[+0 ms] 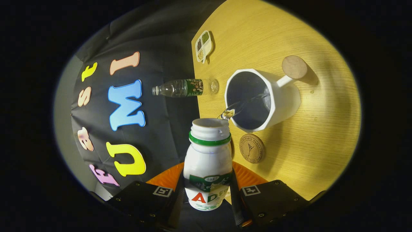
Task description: Take the bottle from table, then pour the juice into the cup, finally place the bottle on the coaster
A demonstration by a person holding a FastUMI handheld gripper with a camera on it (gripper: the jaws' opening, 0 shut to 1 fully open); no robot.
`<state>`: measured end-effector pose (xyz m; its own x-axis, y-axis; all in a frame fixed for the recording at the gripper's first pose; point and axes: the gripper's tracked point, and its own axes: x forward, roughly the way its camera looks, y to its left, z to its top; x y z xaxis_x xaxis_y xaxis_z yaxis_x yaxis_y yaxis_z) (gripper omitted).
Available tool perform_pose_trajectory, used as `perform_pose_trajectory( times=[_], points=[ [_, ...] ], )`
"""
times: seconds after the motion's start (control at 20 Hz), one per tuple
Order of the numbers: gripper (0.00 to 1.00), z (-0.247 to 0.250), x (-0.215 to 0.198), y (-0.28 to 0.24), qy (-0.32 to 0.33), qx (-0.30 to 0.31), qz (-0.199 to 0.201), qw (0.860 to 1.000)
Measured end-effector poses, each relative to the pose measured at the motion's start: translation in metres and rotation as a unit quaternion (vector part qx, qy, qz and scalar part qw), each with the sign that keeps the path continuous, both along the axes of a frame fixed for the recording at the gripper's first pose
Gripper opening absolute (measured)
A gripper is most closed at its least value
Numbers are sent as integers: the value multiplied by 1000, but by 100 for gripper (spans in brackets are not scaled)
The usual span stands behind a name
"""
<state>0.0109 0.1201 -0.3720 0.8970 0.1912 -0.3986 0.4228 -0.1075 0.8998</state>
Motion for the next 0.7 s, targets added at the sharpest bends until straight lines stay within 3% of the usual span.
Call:
perform_pose_trajectory(
  times=[0.7],
  points=[
    [63, 6, 9, 2, -3, 13, -6, 1000]
  ],
)
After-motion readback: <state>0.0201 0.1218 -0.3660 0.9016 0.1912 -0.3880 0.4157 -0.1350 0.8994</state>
